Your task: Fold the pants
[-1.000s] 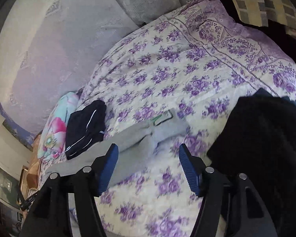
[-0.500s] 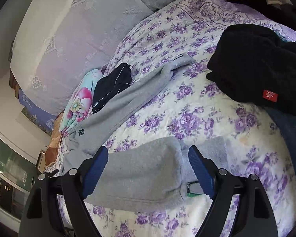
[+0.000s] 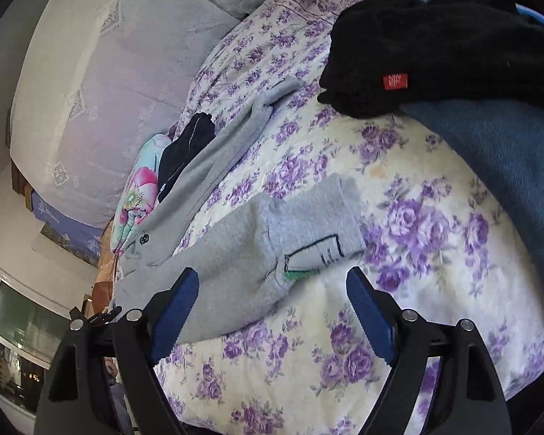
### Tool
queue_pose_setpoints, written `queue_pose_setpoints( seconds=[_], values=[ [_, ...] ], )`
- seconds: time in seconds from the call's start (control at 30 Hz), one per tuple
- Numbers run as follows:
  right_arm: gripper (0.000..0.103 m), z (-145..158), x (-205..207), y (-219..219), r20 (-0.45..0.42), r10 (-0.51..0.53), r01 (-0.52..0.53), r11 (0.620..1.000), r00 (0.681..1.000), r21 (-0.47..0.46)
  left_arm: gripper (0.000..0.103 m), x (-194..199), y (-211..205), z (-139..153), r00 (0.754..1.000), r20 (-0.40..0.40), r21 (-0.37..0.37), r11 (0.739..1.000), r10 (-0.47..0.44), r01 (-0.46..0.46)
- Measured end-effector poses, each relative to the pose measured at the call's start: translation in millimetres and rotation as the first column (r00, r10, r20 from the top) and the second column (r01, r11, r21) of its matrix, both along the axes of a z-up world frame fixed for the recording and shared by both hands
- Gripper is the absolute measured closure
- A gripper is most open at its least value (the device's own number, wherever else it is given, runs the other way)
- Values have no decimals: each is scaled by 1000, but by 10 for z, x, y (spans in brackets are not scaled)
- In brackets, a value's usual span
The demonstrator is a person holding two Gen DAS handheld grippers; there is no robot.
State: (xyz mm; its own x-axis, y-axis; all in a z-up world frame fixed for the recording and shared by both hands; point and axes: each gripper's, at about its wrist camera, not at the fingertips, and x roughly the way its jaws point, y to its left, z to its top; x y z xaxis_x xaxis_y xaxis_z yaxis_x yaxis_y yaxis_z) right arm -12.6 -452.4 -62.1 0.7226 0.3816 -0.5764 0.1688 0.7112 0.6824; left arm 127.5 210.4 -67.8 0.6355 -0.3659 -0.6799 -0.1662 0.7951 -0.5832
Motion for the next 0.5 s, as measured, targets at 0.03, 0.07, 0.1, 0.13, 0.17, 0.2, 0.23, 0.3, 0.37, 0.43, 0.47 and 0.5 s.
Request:
queue_pose_setpoints(
  seconds=[0.03, 0.07, 0.1, 0.13, 0.17, 0.2, 0.23, 0.3, 0.37, 0.43, 0.47, 0.5],
  values=[
    [19, -47, -19, 27, -3, 8, -8, 1000, 1000, 20, 88, -69, 42, 41, 1000, 10, -8, 1000, 3, -3],
    [19, -95, -25, 49, -10, 16, -15, 999, 1000, 40, 88, -112, 67, 67, 1000, 14, -16, 1000, 6, -6],
    [19, -165, -16, 74, -21, 24, -23, 997, 999, 70, 88, -151, 90, 84, 1000, 12, -23, 1000, 7, -7],
    [19, -221, 8, 100, -27, 31, -29, 995, 999, 98, 88, -167, 97, 91, 1000, 7, -23, 1000, 8, -8],
    [19, -283, 40, 127, -39, 37, -33, 993, 999, 114, 88, -179, 97, 90, 1000, 1, -20, 1000, 10, -10],
    [19, -322, 85, 159, -47, 31, -26, 994, 998, 106, 88, -191, 106, 85, 1000, -4, -14, 1000, 9, -9],
    [20, -336, 129, 197, -43, 22, -19, 996, 999, 85, 88, -188, 99, 81, 1000, -8, -12, 1000, 10, -10],
    [26, -320, 244, 257, -21, 22, -21, 998, 1000, 60, 88, -192, 124, 82, 1000, -10, -28, 999, 15, -15],
    [52, -339, 404, 262, -17, 19, -17, 997, 1000, 77, 88, -199, 138, 123, 1000, 1, -38, 999, 19, -19],
    [84, -422, 566, 206, -39, 13, -8, 992, 999, 130, 88, -222, 171, 165, 1000, 9, -30, 999, 27, -27],
    [85, -425, 621, 177, -36, 14, -9, 990, 999, 143, 88, -240, 182, 188, 999, 11, -33, 999, 31, -30],
    [86, -377, 646, 160, -23, 16, -12, 990, 1000, 138, 88, -279, 200, 209, 999, 11, -43, 998, 37, -37]
  ],
)
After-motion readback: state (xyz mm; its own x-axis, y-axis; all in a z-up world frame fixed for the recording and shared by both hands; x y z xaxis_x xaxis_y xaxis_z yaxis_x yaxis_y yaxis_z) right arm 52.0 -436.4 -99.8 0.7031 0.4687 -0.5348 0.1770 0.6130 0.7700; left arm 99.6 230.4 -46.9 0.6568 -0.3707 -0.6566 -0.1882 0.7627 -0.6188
